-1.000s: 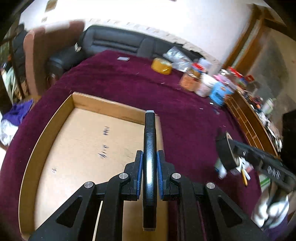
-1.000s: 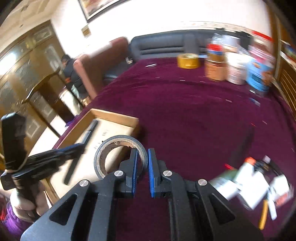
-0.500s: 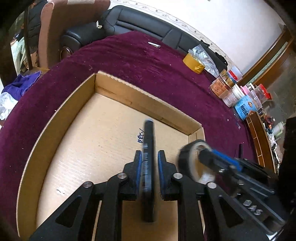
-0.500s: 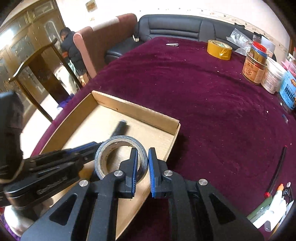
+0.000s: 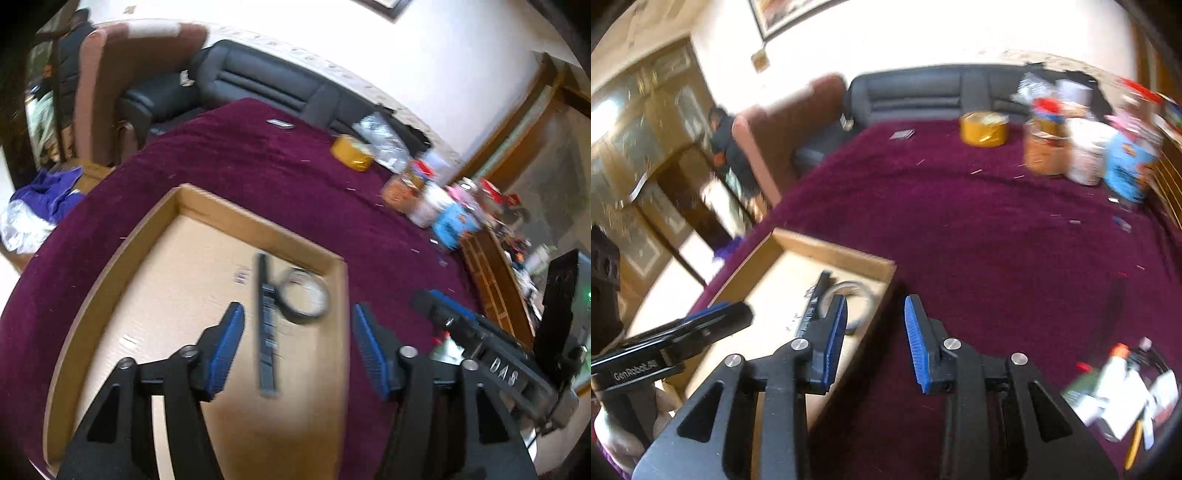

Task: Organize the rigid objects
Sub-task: 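Open both grippers in the box and move back over the table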

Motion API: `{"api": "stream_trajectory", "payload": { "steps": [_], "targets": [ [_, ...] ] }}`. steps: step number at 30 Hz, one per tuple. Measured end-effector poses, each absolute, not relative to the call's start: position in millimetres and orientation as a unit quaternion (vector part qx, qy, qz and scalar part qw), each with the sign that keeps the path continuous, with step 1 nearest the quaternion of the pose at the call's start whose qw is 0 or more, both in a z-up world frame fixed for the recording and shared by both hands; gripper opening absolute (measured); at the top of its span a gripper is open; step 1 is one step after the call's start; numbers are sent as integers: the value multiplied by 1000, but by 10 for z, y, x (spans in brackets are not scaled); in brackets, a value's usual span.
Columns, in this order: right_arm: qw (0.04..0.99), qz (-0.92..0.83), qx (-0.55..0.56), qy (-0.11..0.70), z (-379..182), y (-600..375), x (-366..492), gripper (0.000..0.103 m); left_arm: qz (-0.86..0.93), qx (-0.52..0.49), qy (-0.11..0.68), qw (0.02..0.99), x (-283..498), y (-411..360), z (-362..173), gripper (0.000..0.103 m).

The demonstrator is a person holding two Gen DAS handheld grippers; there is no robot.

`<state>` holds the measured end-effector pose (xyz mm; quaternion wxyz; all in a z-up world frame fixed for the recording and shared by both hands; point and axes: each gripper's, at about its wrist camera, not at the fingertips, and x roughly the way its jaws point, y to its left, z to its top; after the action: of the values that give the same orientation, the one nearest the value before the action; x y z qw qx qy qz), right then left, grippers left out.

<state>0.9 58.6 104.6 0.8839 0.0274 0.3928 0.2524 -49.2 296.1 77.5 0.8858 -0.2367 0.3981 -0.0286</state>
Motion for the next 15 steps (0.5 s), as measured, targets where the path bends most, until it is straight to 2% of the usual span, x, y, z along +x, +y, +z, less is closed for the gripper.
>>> {"api": "stream_trajectory", "payload": {
  "steps": [1, 2, 3, 10, 15],
  "targets": [
    [891, 240, 33, 384, 1078, 404, -25, 42, -41, -230, 397, 888, -523, 2838, 832, 61],
    [900, 220, 40, 373, 1099, 172, -58, 54, -51, -223, 397, 889, -541, 2716, 873, 65],
    [910, 197, 47, 363, 1110, -60, -84, 59, -61, -217, 399, 889, -553, 2604, 896, 67],
    [929, 40, 116, 348, 843, -1608, -106, 59, -139, -159, 472, 856, -333, 1505, 659, 67],
    [924, 6, 178, 337, 612, -2196, -94, 59, -166, -98, 486, 853, -102, 803, 569, 67]
  ]
}}
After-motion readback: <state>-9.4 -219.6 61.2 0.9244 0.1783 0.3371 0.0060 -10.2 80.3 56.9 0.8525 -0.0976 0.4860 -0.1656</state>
